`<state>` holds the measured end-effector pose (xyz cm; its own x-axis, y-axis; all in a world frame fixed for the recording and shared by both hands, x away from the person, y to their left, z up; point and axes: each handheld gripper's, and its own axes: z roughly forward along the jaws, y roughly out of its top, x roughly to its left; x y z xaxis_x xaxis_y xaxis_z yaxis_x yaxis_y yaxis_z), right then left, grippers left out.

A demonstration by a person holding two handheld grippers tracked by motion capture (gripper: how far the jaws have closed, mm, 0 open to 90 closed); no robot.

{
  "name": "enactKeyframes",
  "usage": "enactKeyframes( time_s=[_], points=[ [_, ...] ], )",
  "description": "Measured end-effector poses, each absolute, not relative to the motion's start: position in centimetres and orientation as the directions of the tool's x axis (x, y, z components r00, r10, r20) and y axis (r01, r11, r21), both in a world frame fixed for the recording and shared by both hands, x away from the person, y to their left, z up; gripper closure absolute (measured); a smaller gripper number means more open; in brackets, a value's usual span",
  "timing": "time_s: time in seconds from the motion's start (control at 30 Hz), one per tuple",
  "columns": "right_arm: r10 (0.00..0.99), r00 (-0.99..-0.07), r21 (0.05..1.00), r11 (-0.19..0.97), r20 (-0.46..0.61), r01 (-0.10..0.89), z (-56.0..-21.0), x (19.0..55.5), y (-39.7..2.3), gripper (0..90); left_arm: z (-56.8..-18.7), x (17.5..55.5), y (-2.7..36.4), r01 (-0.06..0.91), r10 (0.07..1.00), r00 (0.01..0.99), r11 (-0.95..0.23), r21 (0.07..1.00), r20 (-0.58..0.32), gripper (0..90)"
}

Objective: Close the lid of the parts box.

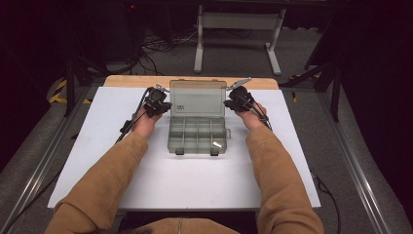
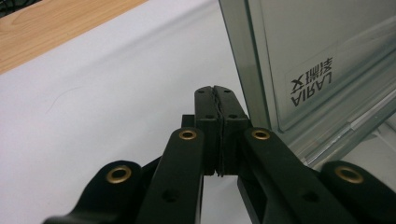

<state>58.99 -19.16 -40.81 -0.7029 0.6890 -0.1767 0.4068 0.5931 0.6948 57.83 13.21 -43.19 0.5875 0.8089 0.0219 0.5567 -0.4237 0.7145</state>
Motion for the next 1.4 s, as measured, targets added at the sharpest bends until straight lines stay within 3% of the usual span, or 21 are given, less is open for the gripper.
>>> enactKeyframes(
  time_s=[1.4],
  points=[
    [0.592,-0.787,0.719,0.622,-0.174,0.310,-38.5,54.9,-20.0,90.0,-40.7,54.8,14.5,0.478,0.708,0.706,-0.484,0.733,0.008,89.8]
  ],
)
